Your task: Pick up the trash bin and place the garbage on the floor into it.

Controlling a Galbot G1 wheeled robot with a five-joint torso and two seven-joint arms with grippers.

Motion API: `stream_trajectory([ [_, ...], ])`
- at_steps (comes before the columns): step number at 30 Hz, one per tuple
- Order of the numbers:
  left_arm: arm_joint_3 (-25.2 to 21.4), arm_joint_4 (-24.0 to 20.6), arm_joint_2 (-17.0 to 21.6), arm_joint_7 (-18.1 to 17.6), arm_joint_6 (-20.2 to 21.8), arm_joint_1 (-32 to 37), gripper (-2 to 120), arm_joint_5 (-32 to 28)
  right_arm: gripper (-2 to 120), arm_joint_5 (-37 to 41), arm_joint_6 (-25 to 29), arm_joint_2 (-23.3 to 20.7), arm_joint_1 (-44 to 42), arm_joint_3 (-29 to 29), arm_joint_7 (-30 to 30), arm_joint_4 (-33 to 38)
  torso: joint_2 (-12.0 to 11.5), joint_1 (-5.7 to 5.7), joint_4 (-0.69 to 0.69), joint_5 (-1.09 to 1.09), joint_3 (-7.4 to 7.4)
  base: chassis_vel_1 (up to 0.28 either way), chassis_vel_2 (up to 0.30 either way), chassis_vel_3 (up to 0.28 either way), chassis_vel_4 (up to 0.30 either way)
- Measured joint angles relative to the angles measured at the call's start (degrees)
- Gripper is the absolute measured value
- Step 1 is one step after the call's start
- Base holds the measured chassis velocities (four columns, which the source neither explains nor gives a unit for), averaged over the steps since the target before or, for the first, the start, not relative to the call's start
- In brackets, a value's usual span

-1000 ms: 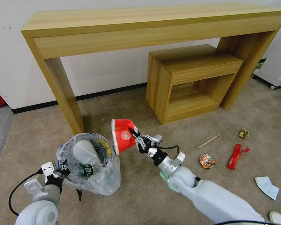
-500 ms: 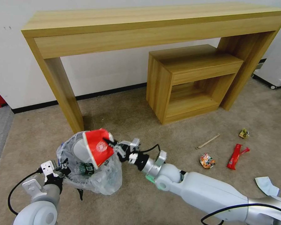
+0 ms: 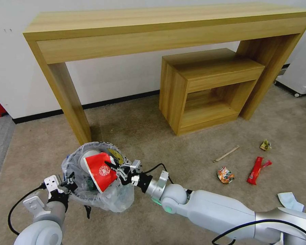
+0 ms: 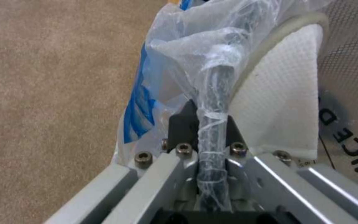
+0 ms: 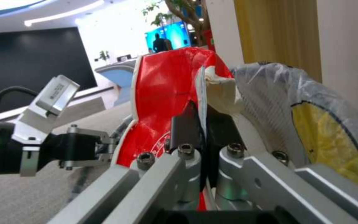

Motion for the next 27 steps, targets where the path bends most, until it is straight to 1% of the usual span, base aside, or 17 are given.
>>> stream_trajectory([
  [1,0.00,-0.02,0.00,0.01,-0.02,0.04,1,0.01,0,-0.32,-0.22,0.17,0.00,0.00,0.42,-0.10,0.00,0.00,0.00,0.00,0.00,0.000,0.000,0.000,0.000],
  [3,0.01,-0.05,0.07,0.04,-0.04,0.16,1,0.02,7,-0.89,-0.68,0.53,-0.02,0.04,1.17,-0.50,0.00,0.00,0.00,0.00,0.00,0.000,0.000,0.000,0.000],
  [4,0.01,-0.05,0.07,0.04,-0.04,0.16,1,0.02,7,-0.89,-0.68,0.53,-0.02,0.04,1.17,-0.50,0.00,0.00,0.00,0.00,0.00,0.000,0.000,0.000,0.000],
  [7,-0.01,-0.12,0.16,0.06,-0.09,0.19,1,0.01,22,-1.46,-0.95,0.62,-0.07,0.27,1.54,-0.61,0.00,0.00,0.00,0.00,0.00,0.000,0.000,0.000,0.000],
  [8,-0.01,-0.12,0.16,0.06,-0.09,0.19,1,0.01,22,-1.46,-0.95,0.62,-0.07,0.27,1.54,-0.61,0.00,0.00,0.00,0.00,0.00,0.000,0.000,0.000,0.000],
  [10,-0.08,-0.12,0.30,0.06,-0.09,0.18,1,-0.06,31,-1.74,-1.01,0.53,-0.15,0.53,1.79,-0.44,0.00,0.00,0.00,0.00,0.00,0.000,0.000,0.000,0.000],
  [11,-0.08,-0.12,0.30,0.06,-0.09,0.18,1,-0.06,31,-1.74,-1.01,0.53,-0.15,0.53,1.79,-0.44,0.00,0.00,0.00,0.00,0.00,0.000,0.000,0.000,0.000],
  [13,-0.10,-0.16,0.32,0.06,-0.09,0.16,1,-0.09,38,-2.00,-1.07,0.43,-0.26,0.66,1.91,-0.40,0.00,0.00,0.00,0.00,0.00,0.000,0.000,0.000,0.000],
  [15,-0.09,-0.17,0.27,0.05,-0.09,0.14,1,-0.11,50,-2.36,-1.09,0.44,-0.62,0.88,2.13,-0.38,0.00,0.00,0.00,0.01,0.00,0.000,0.000,0.000,0.000],
  [16,-0.09,-0.17,0.27,0.05,-0.09,0.14,1,-0.11,50,-2.36,-1.09,0.44,-0.62,0.88,2.13,-0.38,0.00,0.00,0.00,0.01,0.00,0.000,0.000,0.000,0.000],
  [18,-0.03,-0.17,0.21,0.05,-0.09,0.09,1,-0.11,59,-2.79,-1.17,0.44,-0.76,0.92,2.26,-0.34,0.00,0.00,0.00,0.00,0.00,0.000,0.000,0.000,0.000],
  [19,-0.03,-0.17,0.21,0.05,-0.09,0.09,1,-0.11,59,-2.79,-1.17,0.44,-0.76,0.92,2.26,-0.34,0.00,0.00,0.00,0.00,0.00,0.000,0.000,0.000,0.000],
  [22,-0.04,-0.24,0.19,0.05,-0.09,0.05,1,-0.13,72,-3.32,-1.62,0.22,-0.76,0.54,2.80,-0.34,0.00,0.00,0.00,0.00,0.00,0.000,0.000,0.000,0.000],
  [23,-0.08,-0.24,0.22,0.05,-0.09,0.05,1,-0.18,80,-3.37,-1.65,0.19,-0.76,0.44,3.01,-0.20,0.00,0.00,0.00,0.00,0.00,0.000,0.000,0.000,0.000],
  [24,-0.08,-0.24,0.22,0.05,-0.09,0.05,1,-0.18,80,-3.37,-1.65,0.19,-0.76,0.44,3.01,-0.20,0.00,0.00,0.00,0.00,0.00,0.000,0.000,0.000,0.000],
  [26,-0.18,-0.21,0.28,0.05,-0.09,0.03,1,-0.20,88,-3.25,-1.71,-0.08,-0.76,0.60,3.40,0.37,0.00,0.00,0.00,0.00,0.00,0.000,0.000,0.000,0.000],
  [27,-0.18,-0.21,0.28,0.05,-0.09,0.03,1,-0.20,88,-3.25,-1.71,-0.08,-0.76,0.60,3.40,0.37,0.00,0.00,0.00,0.00,0.00,0.000,0.000,0.000,0.000],
])
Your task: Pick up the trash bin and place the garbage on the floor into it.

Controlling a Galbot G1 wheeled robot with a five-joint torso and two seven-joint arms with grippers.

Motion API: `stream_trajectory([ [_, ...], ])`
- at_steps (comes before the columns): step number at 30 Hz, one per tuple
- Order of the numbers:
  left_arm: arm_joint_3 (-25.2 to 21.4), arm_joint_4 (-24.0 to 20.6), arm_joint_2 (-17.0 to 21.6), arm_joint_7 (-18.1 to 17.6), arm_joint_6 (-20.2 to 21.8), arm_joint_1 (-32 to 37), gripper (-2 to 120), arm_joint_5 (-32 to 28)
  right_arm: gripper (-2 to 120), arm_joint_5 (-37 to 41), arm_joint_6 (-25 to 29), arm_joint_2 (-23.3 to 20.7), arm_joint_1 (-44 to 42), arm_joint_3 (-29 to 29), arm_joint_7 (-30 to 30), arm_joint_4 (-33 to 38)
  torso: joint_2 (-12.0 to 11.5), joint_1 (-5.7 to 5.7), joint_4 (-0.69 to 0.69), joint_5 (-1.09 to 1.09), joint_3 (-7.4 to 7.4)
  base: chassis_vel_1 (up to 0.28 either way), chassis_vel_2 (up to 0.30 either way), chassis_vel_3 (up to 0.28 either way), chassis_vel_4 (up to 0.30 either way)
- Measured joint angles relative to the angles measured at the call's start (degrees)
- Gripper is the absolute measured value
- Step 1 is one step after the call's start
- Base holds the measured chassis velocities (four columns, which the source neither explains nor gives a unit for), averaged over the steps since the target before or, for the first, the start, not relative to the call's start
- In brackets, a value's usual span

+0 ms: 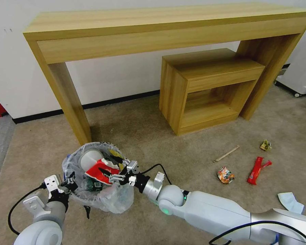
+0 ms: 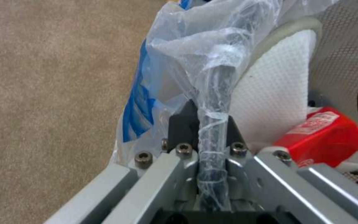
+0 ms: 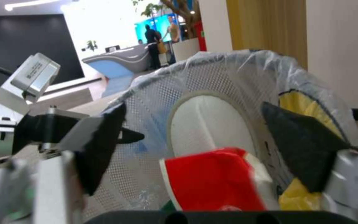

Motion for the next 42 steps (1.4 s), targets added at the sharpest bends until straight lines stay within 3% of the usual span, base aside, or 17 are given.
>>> stream_trajectory([
  [4,-0.05,1.06,0.13,0.00,0.00,-0.21,1,0.05,100,1.10,-0.86,-1.05,-1.06,3.39,1.61,2.71,0.00,0.00,0.00,0.00,0.00,0.000,0.000,0.000,0.000],
  [14,-0.02,1.63,0.44,0.00,0.00,-0.26,1,0.31,100,2.37,-2.59,-3.01,-3.50,11.95,4.11,7.23,0.00,0.00,0.01,0.00,0.00,0.000,0.000,0.000,0.000],
  [31,0.09,1.46,1.98,0.43,0.02,0.48,1,0.58,100,-3.04,-11.66,-11.32,-18.86,41.40,16.97,13.16,0.00,0.00,-0.02,0.02,0.00,0.000,0.000,0.000,0.000],
  [42,0.26,1.30,2.71,0.90,0.03,0.95,1,1.02,100,-8.60,-14.06,-12.35,-27.96,51.87,21.07,13.83,0.00,0.00,0.00,0.01,-0.01,0.000,0.000,0.000,0.000],
])
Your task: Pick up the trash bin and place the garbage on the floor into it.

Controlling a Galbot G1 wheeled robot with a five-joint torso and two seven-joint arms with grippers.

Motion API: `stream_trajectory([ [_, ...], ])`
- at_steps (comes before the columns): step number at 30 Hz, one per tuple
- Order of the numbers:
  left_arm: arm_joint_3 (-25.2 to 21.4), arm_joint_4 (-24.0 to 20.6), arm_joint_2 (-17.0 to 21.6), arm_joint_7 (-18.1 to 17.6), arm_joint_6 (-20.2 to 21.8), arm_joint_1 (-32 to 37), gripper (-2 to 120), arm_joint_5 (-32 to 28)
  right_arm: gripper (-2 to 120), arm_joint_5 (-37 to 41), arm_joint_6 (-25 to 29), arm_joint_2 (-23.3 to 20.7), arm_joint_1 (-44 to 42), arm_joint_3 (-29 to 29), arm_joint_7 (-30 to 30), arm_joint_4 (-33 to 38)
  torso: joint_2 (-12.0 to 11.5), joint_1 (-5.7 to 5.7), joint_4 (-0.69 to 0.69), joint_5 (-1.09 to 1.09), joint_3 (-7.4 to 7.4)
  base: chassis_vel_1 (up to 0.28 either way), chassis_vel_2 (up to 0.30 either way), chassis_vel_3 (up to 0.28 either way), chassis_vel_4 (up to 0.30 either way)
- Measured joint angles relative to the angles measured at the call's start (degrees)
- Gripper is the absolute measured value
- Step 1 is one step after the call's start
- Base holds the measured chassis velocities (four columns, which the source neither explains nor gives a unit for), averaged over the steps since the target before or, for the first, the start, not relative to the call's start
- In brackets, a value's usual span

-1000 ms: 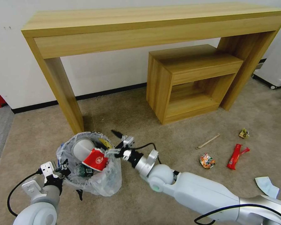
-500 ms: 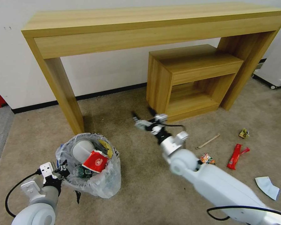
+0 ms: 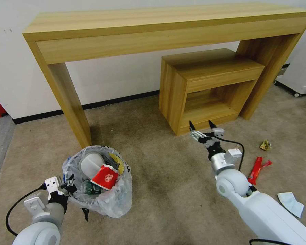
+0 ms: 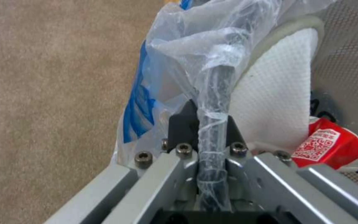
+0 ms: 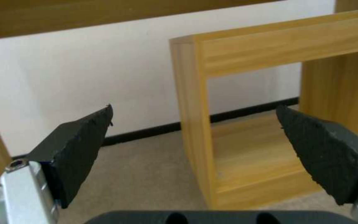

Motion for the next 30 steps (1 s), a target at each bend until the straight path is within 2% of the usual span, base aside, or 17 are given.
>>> stream_trajectory([
  [3,0.00,-0.03,0.14,0.31,-0.20,0.23,1,0.59,100,-1.91,0.05,0.34,-3.27,3.04,0.62,0.52,0.00,0.00,0.01,0.00,0.00,0.000,0.000,0.000,0.000],
  [18,0.65,0.36,-0.39,1.13,-1.25,0.05,1,2.00,100,-9.52,0.64,2.52,-12.12,11.08,2.26,1.12,0.00,0.00,0.01,-0.01,0.00,-0.012,-0.010,-0.010,-0.011],
  [30,0.91,0.65,-0.19,1.25,-1.40,-0.21,1,2.10,100,-11.24,1.15,3.40,-14.24,13.13,2.36,1.12,0.00,0.00,0.01,-0.01,0.00,-0.080,-0.080,-0.074,-0.083],
])
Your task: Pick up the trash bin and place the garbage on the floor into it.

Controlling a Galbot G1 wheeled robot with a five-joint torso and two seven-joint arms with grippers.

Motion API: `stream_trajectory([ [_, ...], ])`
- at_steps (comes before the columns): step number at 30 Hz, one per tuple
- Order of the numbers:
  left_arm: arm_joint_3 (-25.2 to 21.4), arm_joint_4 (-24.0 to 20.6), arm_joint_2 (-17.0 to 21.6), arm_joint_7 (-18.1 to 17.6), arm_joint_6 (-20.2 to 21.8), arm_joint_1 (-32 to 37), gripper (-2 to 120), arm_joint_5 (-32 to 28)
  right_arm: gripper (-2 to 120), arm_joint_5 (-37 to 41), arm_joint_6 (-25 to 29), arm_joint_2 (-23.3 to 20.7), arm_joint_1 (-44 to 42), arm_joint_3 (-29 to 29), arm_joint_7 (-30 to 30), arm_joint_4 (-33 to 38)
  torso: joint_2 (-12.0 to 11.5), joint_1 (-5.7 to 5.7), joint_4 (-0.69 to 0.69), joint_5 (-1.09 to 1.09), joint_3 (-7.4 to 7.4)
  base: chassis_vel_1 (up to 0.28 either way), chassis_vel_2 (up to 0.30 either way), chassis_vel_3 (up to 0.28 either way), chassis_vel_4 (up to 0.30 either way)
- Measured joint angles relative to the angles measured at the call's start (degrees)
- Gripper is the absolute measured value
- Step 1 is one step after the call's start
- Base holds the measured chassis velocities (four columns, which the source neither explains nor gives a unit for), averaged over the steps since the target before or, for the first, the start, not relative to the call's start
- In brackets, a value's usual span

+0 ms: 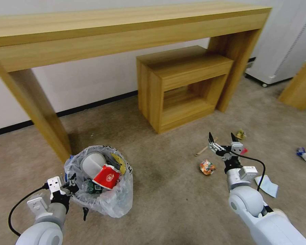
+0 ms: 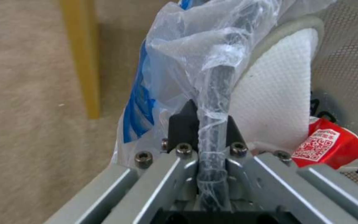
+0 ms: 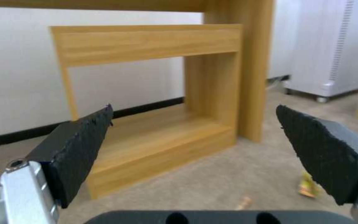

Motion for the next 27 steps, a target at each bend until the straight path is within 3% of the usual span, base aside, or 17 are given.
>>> stream_trajectory([
  [27,-0.42,-0.59,0.18,0.16,-0.39,0.73,1,-0.13,100,-1.68,0.69,1.60,-1.73,0.79,0.23,-0.34,0.00,0.00,0.00,0.00,0.01,-0.088,-0.087,-0.096,-0.091],
])
